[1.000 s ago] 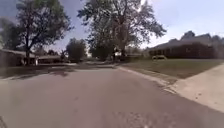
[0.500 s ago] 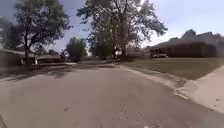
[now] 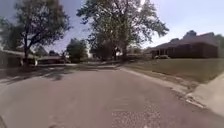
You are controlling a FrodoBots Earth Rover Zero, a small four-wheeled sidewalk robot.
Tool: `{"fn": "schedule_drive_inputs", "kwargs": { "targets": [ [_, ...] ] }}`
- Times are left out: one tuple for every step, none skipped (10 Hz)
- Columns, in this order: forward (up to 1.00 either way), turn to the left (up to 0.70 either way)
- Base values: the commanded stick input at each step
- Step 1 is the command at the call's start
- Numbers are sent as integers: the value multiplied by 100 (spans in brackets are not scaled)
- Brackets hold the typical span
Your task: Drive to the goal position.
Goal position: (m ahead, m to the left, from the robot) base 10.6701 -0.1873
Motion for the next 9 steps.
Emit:
{"fn": "schedule_drive_inputs", "kwargs": {
  "targets": [
    [70, 0],
    [70, 0],
    [70, 0],
    [70, 0],
    [70, 0],
    [70, 0],
    [70, 0],
    [70, 0],
    [70, 0]
  ]
}}
